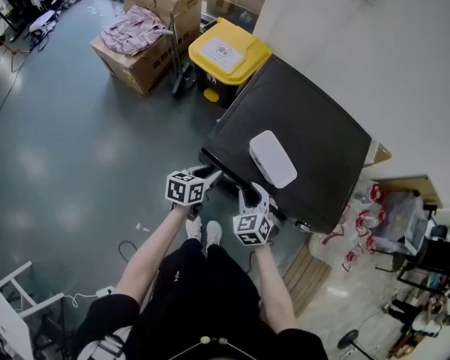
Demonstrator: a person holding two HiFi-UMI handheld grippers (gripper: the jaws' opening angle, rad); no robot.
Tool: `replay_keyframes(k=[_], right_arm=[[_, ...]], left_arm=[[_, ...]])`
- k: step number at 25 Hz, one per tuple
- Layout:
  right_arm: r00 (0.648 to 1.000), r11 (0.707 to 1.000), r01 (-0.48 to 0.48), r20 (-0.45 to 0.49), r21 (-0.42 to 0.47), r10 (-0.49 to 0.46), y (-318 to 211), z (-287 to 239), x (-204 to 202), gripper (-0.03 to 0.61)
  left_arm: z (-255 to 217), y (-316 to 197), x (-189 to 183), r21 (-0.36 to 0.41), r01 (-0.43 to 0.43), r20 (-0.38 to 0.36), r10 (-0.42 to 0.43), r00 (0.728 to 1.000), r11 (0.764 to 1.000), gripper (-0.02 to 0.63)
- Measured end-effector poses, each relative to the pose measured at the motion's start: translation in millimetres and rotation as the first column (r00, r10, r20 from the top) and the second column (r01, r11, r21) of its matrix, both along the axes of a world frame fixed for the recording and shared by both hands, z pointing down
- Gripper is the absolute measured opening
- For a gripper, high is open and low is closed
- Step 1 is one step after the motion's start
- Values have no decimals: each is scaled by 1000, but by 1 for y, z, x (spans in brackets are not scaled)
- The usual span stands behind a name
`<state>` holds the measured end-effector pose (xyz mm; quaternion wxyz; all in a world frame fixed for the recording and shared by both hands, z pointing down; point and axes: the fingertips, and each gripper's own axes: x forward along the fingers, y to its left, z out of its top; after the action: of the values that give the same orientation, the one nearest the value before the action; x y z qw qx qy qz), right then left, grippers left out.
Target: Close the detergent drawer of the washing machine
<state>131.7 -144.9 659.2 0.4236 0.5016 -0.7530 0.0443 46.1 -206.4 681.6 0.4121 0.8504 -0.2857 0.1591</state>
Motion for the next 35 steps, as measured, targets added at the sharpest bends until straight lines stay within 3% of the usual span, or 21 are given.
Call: replay_keyframes(k=[7,13,16,19,21,23,25,27,29,32,35], right_arm=[[999,999,38,-6,-38,-38,-6,3,1,135],[998,1000,23,-56,6,-22,-12,4,7,98],[999,1000,30,-44,10,-29,-11,4,6,100],[998,998,56,-37,18,-55,-12,2,6,98],[998,998,63,21,32,-64,-11,-5,8,92],[989,996,26,142,84,-38,-14,-27,9,42],[954,990,-31,300,141,-13,-18,-58,7,23],[889,980,-74,457,183,-18,-20,-90,3,28],[823,968,-93,565,233,-57,-18,-124,-4,32],[755,944,-71,636,321,-160,-10,-175,-16,18],[720,916,-68,656,394,-229,2,-218,-25,5]], left_arm=[[1,-4,4,7,6,8,-6,1000,1000,128],[1,-9,16,7,41,19,-41,999,999,101],[0,-9,15,9,61,-17,-61,998,998,98],[-1,-9,15,55,46,14,-46,999,997,92],[-6,-9,17,80,21,-4,-21,1000,997,91],[-30,-9,17,129,18,-109,-4,994,991,89],[-71,-10,16,211,37,-239,15,971,977,77],[-116,-7,16,334,45,-295,59,954,942,74],[-158,1,16,489,19,-253,121,960,872,74],[-209,14,14,670,-14,-138,143,980,742,74],[-249,28,3,738,11,-113,108,988,675,43]])
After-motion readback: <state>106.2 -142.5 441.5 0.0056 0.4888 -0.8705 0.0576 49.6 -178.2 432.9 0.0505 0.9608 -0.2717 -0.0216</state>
